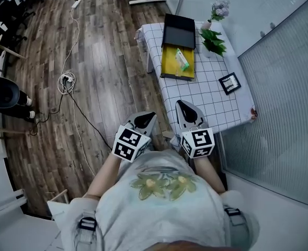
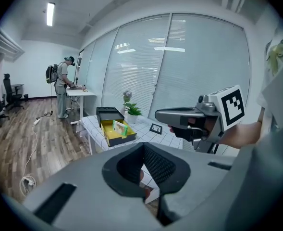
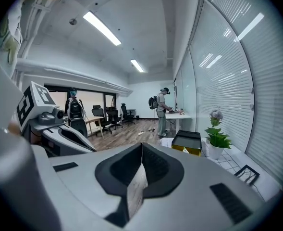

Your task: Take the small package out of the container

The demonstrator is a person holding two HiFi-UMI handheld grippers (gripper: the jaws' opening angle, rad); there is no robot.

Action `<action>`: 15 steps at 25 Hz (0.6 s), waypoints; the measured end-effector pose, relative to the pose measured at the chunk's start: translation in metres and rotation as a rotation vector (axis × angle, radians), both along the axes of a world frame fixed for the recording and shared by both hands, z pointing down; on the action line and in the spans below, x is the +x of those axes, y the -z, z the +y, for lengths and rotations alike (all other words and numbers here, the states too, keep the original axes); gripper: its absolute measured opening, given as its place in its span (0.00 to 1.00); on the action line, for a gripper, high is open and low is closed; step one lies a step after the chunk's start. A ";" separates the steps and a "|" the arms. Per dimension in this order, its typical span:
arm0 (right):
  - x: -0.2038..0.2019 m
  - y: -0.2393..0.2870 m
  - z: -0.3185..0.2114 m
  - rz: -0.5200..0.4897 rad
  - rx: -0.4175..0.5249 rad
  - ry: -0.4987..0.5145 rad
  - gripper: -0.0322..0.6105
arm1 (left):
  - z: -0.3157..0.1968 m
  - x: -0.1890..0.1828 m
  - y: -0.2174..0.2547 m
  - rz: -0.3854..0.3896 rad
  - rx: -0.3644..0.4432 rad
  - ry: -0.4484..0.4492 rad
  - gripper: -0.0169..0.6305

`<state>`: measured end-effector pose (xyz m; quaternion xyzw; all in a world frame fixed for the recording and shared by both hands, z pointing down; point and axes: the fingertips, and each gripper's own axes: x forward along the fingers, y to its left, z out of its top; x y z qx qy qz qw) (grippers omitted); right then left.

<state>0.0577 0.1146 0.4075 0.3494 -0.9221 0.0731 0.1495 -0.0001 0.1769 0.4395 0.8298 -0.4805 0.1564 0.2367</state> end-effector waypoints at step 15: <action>-0.037 -0.016 -0.023 0.027 -0.033 -0.017 0.06 | -0.016 -0.044 -0.015 0.050 -0.026 -0.006 0.04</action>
